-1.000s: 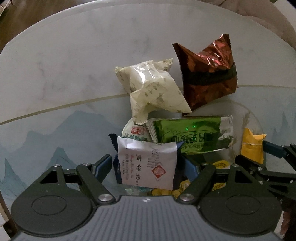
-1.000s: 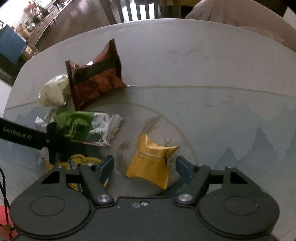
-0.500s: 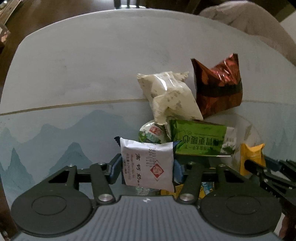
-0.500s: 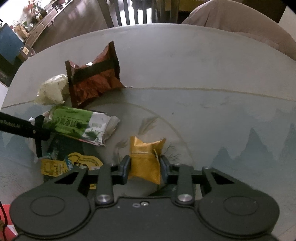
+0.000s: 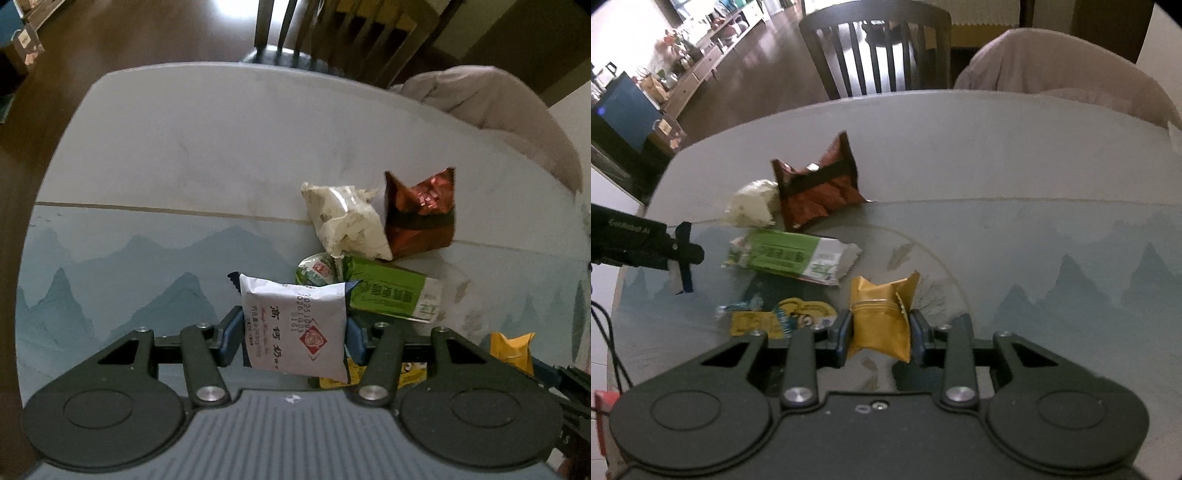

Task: Organize snacks
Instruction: 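Carry both packets into the box and open both tools to release them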

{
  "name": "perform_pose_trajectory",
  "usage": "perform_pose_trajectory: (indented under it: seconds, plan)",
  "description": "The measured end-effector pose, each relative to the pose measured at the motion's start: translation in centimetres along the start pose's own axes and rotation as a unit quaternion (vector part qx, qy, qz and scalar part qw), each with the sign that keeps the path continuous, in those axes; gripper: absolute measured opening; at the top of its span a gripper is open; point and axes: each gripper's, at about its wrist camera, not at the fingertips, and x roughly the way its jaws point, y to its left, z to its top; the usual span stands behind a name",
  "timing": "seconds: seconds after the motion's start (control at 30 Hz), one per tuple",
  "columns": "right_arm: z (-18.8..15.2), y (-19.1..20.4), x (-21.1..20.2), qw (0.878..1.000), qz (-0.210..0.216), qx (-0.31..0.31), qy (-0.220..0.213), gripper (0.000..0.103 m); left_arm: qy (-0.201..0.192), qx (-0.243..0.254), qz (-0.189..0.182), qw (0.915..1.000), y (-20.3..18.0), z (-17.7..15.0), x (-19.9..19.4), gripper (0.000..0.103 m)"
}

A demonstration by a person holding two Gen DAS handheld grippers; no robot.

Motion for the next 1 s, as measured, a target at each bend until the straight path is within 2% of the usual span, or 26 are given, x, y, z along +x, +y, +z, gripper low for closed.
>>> perform_pose_trajectory:
  seconds: [0.23,0.57,0.83,1.0]
  plan:
    - [-1.2,1.7,-4.5,0.999,0.021,-0.012,-0.028,0.032,-0.041,0.007,0.0,0.9991,0.0,-1.6,-4.6,0.055]
    - [-4.3,5.1,-10.1,0.996,0.043,-0.046,-0.059,0.032,-0.082,0.036,0.004,0.996,-0.1,-6.5,-10.9,0.055]
    - [-7.4,7.5,-13.1,0.993,0.061,-0.068,-0.069,0.032,-0.098,0.059,0.013,0.9933,0.0,-11.6,-14.3,0.055]
    - [-9.3,8.9,-14.0,0.992,0.067,-0.082,-0.071,0.032,-0.091,0.076,0.008,0.9928,0.4,-14.9,-15.2,0.055]
